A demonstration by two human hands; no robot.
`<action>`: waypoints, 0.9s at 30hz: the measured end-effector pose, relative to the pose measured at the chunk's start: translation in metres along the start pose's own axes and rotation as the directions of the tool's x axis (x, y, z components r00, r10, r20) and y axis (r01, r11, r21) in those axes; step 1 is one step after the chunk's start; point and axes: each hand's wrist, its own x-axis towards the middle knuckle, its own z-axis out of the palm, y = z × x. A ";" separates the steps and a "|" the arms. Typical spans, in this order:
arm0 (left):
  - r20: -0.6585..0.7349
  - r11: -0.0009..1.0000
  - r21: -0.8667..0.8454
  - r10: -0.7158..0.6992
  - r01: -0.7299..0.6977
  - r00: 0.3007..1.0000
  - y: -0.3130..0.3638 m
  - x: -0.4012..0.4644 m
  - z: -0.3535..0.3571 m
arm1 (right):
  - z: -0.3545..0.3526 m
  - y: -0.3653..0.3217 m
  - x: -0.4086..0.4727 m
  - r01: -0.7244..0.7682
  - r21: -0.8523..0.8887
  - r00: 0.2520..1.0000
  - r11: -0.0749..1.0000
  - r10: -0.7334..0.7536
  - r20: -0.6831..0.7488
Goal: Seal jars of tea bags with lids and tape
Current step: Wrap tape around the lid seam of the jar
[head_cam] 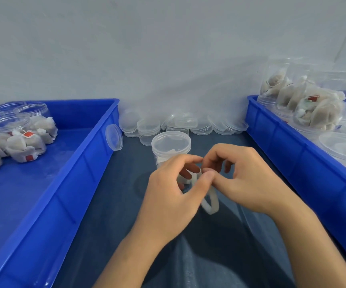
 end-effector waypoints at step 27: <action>-0.177 0.948 -0.297 -0.172 0.114 0.969 -0.019 0.009 -0.001 | 0.012 0.000 0.003 -0.156 0.231 0.984 0.961 0.170 -0.045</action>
